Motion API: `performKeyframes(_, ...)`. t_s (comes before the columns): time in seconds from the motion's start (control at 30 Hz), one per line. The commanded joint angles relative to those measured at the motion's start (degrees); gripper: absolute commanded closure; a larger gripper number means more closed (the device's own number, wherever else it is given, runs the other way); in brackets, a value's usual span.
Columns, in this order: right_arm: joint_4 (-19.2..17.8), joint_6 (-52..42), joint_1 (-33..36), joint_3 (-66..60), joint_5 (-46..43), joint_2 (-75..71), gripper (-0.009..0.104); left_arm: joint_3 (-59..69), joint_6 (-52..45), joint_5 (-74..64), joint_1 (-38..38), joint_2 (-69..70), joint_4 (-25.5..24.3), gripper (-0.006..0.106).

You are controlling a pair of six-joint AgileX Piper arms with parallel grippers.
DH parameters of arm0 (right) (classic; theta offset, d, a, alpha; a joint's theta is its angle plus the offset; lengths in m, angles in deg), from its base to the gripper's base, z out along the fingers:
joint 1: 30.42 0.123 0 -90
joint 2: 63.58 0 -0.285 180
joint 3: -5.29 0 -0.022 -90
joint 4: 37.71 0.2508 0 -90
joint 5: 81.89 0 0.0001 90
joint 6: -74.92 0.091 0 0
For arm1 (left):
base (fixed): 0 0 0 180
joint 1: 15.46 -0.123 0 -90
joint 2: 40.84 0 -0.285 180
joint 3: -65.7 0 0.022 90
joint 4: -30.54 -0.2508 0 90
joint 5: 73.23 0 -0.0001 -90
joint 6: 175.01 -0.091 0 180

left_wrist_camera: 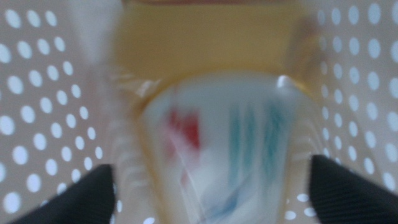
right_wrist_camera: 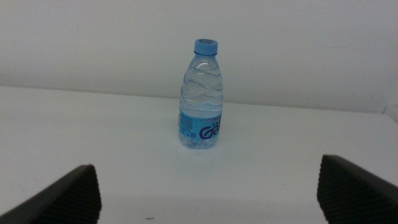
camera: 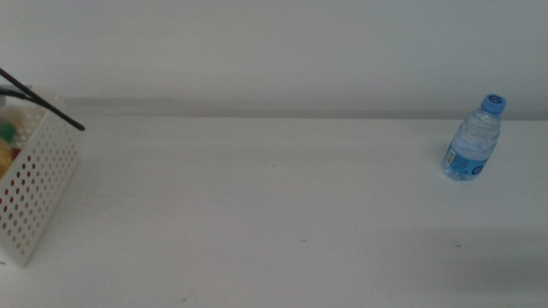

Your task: Use arms to grab the bottles and put them into the dustbin to the left of the table.

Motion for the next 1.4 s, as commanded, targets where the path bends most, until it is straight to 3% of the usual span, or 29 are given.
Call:
performKeyframes(0.0,-0.31,-0.20,-0.22,-2.16,-0.44,-2.17,0.002,-1.16,0.10,-1.18,-0.13,1.71,0.59,0.006)
performKeyframes(0.1,-0.31,-0.20,-0.22,-2.16,-0.44,-2.17,0.002,-3.72,0.25,-4.57,-0.13,3.45,1.88,0.007)
performKeyframes(0.43,-0.31,-0.20,-0.22,-2.16,-0.44,-2.17,0.002,-6.02,8.50,-5.13,3.69,17.73,17.01,0.007)
performKeyframes(0.6,-0.31,-0.20,-0.22,-2.16,-0.44,-2.17,0.002,1.39,7.62,-4.14,10.91,27.84,25.46,0.007)
performKeyframes(0.67,-0.31,-0.20,-0.22,-2.16,-0.44,-2.17,0.002,4.47,5.83,-3.27,14.99,32.57,26.27,0.007)
performKeyframes(0.83,-0.31,-0.20,-0.22,-2.16,-0.44,-2.17,0.002,12.24,8.69,3.90,31.16,43.69,21.63,0.007)
performKeyframes(1.1,-0.31,-0.20,-0.22,-2.16,-0.44,-2.17,0.002,27.39,36.79,23.15,64.76,62.70,-6.02,0.007)
performKeyframes(1.23,-0.31,-0.20,-0.22,-2.16,-0.44,-2.17,0.002,31.22,40.94,23.41,70.86,67.39,-10.07,0.007)
performKeyframes(1.37,-0.31,-0.20,-0.22,-2.16,-0.44,-2.17,0.002,31.83,42.23,22.49,71.64,68.42,-8.74,0.007)
